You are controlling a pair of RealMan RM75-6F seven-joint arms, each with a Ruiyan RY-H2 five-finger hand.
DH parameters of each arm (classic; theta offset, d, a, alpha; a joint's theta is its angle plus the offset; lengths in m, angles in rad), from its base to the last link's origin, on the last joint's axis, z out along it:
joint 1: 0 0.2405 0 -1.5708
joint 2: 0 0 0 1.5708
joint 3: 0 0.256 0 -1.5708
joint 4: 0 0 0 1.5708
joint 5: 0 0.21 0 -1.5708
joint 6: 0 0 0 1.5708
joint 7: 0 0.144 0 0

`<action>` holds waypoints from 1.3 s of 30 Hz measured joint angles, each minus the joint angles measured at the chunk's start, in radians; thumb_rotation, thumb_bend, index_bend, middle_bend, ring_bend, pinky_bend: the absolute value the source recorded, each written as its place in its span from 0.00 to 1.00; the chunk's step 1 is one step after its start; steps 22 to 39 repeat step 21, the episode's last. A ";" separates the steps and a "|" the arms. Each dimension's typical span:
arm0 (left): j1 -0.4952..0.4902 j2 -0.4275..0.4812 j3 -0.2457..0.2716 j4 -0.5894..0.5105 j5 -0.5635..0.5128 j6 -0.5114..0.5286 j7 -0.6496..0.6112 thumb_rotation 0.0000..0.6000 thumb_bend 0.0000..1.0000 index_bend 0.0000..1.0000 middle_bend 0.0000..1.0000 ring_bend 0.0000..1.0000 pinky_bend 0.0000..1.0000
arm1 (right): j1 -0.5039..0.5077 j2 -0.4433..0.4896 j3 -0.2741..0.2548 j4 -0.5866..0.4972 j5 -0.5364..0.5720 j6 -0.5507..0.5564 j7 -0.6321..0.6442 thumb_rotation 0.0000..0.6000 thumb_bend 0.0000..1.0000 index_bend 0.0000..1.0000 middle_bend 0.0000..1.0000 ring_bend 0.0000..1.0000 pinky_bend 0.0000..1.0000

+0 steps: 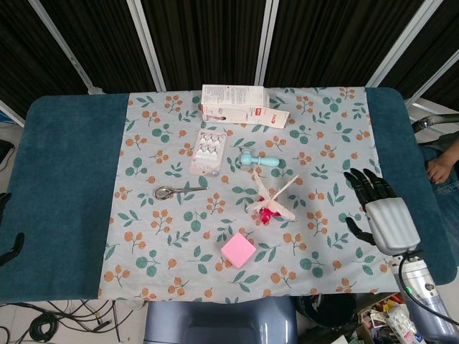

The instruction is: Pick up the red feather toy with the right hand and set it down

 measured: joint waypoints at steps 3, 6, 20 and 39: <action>0.000 -0.001 0.000 -0.002 0.002 0.002 0.002 1.00 0.39 0.06 0.08 0.00 0.00 | -0.040 -0.013 -0.023 0.083 -0.033 0.052 0.032 1.00 0.25 0.00 0.04 0.03 0.14; 0.001 -0.001 0.000 -0.003 0.006 0.006 0.004 1.00 0.39 0.06 0.08 0.00 0.00 | -0.077 -0.046 -0.040 0.171 -0.055 0.103 0.068 1.00 0.25 0.00 0.04 0.03 0.14; 0.001 -0.003 0.000 -0.001 0.008 0.007 0.002 1.00 0.39 0.06 0.08 0.00 0.00 | -0.172 -0.156 -0.098 0.435 -0.106 0.180 0.209 1.00 0.25 0.00 0.04 0.03 0.14; 0.001 -0.003 0.000 -0.001 0.008 0.007 0.002 1.00 0.39 0.06 0.08 0.00 0.00 | -0.172 -0.159 -0.099 0.441 -0.107 0.178 0.213 1.00 0.25 0.00 0.04 0.03 0.14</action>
